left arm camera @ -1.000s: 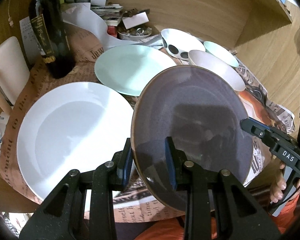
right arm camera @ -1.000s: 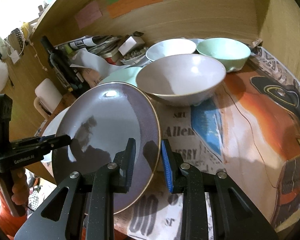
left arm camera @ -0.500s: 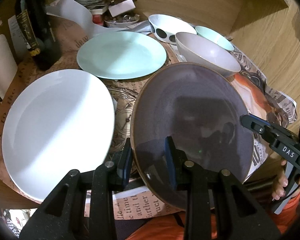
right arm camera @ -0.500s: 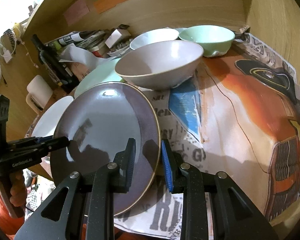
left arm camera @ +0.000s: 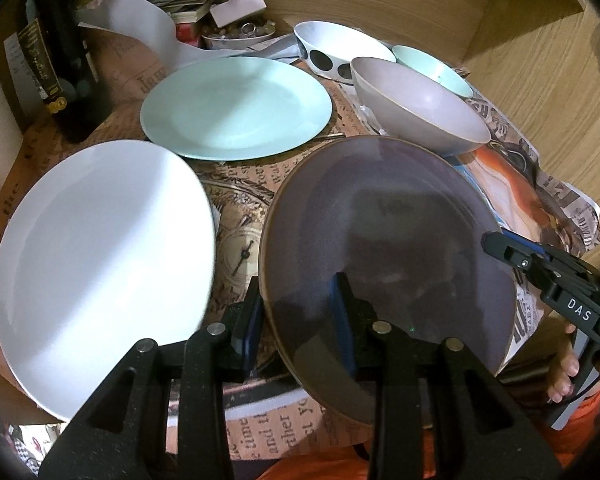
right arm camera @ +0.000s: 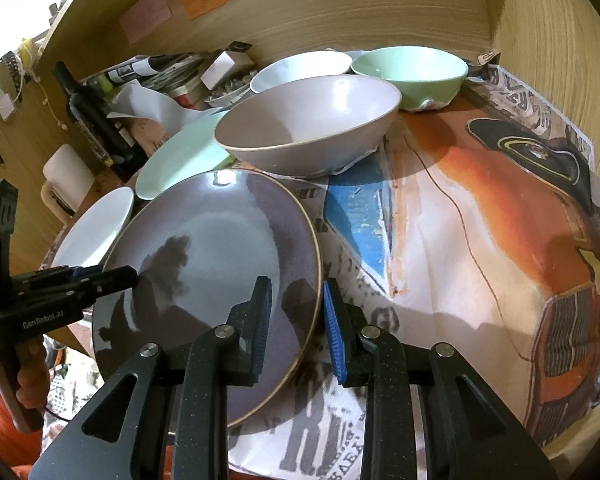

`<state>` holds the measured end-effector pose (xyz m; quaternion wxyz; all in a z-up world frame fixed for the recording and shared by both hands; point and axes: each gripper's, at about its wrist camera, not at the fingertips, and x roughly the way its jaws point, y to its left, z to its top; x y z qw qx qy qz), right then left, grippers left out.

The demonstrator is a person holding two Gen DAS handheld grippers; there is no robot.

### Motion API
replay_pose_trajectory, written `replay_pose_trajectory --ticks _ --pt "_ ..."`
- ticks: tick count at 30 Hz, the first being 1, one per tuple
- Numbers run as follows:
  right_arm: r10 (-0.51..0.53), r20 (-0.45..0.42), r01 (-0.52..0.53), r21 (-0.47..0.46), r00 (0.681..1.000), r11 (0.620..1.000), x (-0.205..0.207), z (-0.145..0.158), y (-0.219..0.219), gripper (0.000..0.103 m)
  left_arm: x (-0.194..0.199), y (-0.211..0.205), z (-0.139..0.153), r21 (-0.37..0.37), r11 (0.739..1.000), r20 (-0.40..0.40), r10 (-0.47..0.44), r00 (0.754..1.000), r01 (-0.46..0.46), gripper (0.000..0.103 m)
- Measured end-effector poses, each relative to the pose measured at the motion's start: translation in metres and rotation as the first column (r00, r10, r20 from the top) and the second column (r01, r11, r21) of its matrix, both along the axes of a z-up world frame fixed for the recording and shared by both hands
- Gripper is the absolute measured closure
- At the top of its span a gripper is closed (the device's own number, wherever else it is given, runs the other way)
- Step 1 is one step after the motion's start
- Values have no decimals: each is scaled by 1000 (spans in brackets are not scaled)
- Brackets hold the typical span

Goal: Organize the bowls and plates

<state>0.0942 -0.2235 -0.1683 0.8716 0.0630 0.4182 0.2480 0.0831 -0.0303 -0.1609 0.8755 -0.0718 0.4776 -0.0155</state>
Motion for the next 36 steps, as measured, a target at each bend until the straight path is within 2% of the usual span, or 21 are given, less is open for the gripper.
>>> replay_pose_trajectory --ticks 5,10,15,18,21,24,26,29,31,35,36 --pt "2 0 -2 1 1000 1000 2 0 -1 78 5 -1 -1 16 1000 1 -15 1000 15 69" --pt "1 -1 -1 15 1000 1000 3 0 -1 77 5 -4 0 73 997 23 -40 999 39 69" --pt "-26 35 27 -22 999 999 -1 6 0 77 0 -3 7 92 995 68 -55 996 49 69" --pt "-45 74 46 -22 996 999 -5 18 -1 77 -5 -3 19 100 994 117 -61 991 49 64" --pt "-49 127 51 -15 991 999 -12 33 2 74 -12 1 33 105 993 176 -65 982 47 52" --pt "-49 171 50 -4 984 999 -17 46 8 64 -19 8 49 106 994 240 -55 969 30 47" --pt "-51 201 51 7 978 999 -21 56 14 49 -23 14 56 100 995 259 -46 965 20 44" --pt "-51 242 45 29 969 999 -26 68 24 38 -29 27 67 83 997 291 -19 956 -6 38" --pt "-46 260 36 40 965 999 -28 73 32 35 -34 36 74 81 996 318 0 948 -27 34" --pt "-17 284 1 54 959 999 -31 80 53 28 -44 55 84 78 994 364 42 931 -75 17" --pt "-8 288 -8 54 958 999 -32 81 58 27 -47 61 85 76 993 375 53 926 -88 15"
